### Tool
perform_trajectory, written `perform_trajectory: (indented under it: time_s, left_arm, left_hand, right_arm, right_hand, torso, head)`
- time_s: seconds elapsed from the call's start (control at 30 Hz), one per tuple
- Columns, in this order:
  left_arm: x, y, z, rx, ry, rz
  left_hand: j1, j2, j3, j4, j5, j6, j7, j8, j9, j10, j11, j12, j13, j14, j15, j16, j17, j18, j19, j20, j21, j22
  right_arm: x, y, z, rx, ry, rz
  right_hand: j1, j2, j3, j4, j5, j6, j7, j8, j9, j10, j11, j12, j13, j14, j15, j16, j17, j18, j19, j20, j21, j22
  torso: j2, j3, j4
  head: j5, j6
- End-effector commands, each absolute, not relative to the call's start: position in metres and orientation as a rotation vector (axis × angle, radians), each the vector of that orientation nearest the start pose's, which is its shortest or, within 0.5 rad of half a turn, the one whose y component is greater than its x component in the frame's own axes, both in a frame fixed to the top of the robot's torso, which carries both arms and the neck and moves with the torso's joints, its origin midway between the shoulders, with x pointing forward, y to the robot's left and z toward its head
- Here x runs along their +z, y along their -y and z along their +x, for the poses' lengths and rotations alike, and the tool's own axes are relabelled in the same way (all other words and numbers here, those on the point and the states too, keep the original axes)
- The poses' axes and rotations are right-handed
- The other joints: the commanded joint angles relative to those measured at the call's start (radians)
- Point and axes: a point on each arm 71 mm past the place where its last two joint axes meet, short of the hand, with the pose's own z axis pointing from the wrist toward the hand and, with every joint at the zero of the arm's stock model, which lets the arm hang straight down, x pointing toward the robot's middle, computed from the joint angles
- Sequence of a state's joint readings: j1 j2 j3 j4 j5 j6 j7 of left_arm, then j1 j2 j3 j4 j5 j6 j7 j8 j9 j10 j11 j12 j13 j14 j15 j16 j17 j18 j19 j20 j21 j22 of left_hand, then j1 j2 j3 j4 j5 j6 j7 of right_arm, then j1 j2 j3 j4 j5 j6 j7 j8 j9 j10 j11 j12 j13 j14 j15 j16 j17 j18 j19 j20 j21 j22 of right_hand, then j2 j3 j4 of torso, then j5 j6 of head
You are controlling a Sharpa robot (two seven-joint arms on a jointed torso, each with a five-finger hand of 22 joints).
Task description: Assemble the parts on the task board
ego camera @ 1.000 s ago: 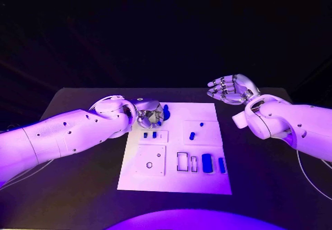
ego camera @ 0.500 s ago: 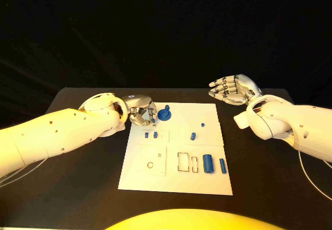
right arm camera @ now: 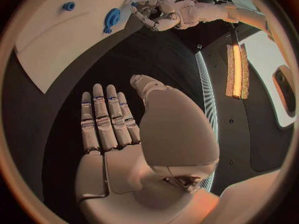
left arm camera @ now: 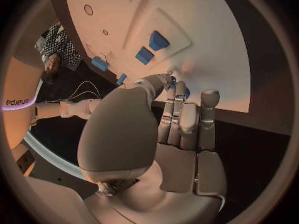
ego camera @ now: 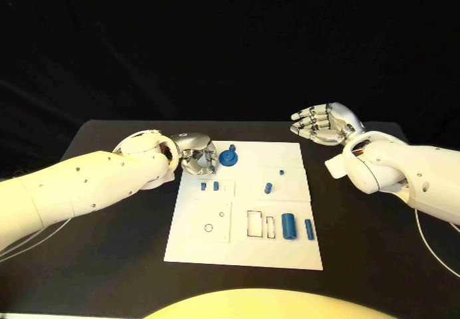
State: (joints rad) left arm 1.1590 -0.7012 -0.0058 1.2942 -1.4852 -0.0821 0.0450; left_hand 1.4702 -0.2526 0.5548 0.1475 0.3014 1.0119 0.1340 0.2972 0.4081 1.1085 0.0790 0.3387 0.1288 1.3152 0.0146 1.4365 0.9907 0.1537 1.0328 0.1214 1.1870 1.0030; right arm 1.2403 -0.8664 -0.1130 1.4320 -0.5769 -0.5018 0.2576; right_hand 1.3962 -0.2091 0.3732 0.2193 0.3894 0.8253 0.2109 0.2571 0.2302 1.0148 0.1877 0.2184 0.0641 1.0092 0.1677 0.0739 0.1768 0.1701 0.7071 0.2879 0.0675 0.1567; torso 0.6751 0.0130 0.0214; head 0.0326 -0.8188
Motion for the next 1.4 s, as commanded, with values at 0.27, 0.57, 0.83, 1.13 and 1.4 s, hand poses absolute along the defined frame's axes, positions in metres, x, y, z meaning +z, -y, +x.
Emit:
perform_trajectory:
  time_s: [0.27, 0.57, 0.83, 1.13, 1.4]
  left_arm:
    - [-0.2267, -0.1825, 0.5131, -0.672, -1.903, 0.324]
    - [-0.2295, -0.1806, 0.5118, -0.674, -1.922, 0.333]
    - [-0.2297, -0.1784, 0.5110, -0.685, -1.919, 0.336]
    - [-0.2296, -0.1776, 0.5102, -0.692, -1.918, 0.339]
    - [-0.2305, -0.1775, 0.5103, -0.685, -1.928, 0.340]
  left_hand:
    - [-0.018, -0.004, -0.007, -0.002, -0.008, 0.007, -0.001, -0.005, 0.003, 0.010, -0.001, -0.016, -0.002, -0.003, 0.001, -0.004, -0.022, -0.003, -0.011, -0.001, -0.016, -0.016]
    - [-0.019, -0.004, -0.008, -0.001, -0.009, 0.008, -0.001, -0.005, 0.003, 0.011, -0.001, -0.018, -0.002, -0.003, 0.001, -0.005, -0.022, -0.003, -0.012, -0.001, -0.017, -0.017]
    - [-0.018, -0.002, -0.007, -0.002, -0.010, 0.010, -0.002, -0.006, 0.004, 0.014, -0.001, -0.021, -0.002, -0.004, 0.001, -0.005, -0.022, -0.004, -0.011, 0.000, -0.017, -0.015]
    - [-0.014, 0.002, -0.007, -0.006, -0.013, 0.016, -0.003, -0.006, 0.006, 0.024, -0.004, -0.025, 0.000, -0.002, -0.001, -0.005, -0.019, -0.004, -0.007, -0.001, -0.016, -0.012]
    - [-0.014, 0.003, -0.009, -0.008, -0.014, 0.019, -0.003, -0.006, 0.007, 0.031, -0.005, -0.027, 0.002, 0.000, -0.002, -0.005, -0.017, -0.004, -0.006, -0.001, -0.017, -0.012]
  right_arm:
    - [-0.1832, 0.2495, 0.5024, 1.064, -1.488, 0.580]
    - [-0.1831, 0.2496, 0.5024, 1.063, -1.485, 0.580]
    - [-0.1831, 0.2492, 0.5026, 1.063, -1.485, 0.580]
    - [-0.1831, 0.2493, 0.5027, 1.063, -1.484, 0.580]
    - [-0.1831, 0.2491, 0.5027, 1.063, -1.484, 0.580]
  right_hand:
    - [-0.008, 0.000, 0.004, -0.001, -0.006, 0.008, 0.038, -0.003, -0.001, 0.008, -0.001, -0.006, -0.001, 0.004, -0.004, 0.006, -0.002, 0.012, -0.002, 0.001, 0.002, -0.001]
    - [-0.008, 0.001, 0.006, -0.001, -0.007, 0.008, 0.038, -0.003, -0.001, 0.008, -0.001, -0.006, -0.001, 0.004, -0.004, 0.006, -0.002, 0.012, -0.001, 0.001, 0.002, -0.001]
    - [-0.008, 0.001, 0.006, -0.001, -0.007, 0.008, 0.038, -0.003, -0.001, 0.008, -0.001, -0.006, -0.001, 0.004, -0.004, 0.006, -0.002, 0.012, -0.001, 0.001, 0.002, -0.001]
    - [-0.008, 0.000, 0.009, -0.002, -0.008, 0.008, 0.037, -0.003, -0.002, 0.009, -0.001, -0.007, -0.001, 0.005, -0.005, 0.007, -0.003, 0.012, -0.002, 0.001, 0.002, -0.002]
    - [-0.008, 0.000, 0.009, -0.002, -0.008, 0.009, 0.037, -0.003, -0.002, 0.009, -0.001, -0.007, -0.001, 0.005, -0.005, 0.007, -0.003, 0.012, -0.002, 0.001, 0.002, -0.002]
  torso:
    - [-0.001, 0.0011, -0.0005]
    - [-0.001, 0.0011, 0.0000]
    - [-0.001, 0.0010, -0.0005]
    - [0.000, 0.0007, 0.0001]
    - [0.000, 0.0012, -0.0002]
  head:
    - [0.002, -0.004]
    - [0.002, -0.007]
    - [0.002, -0.006]
    - [0.002, -0.006]
    - [0.001, -0.008]
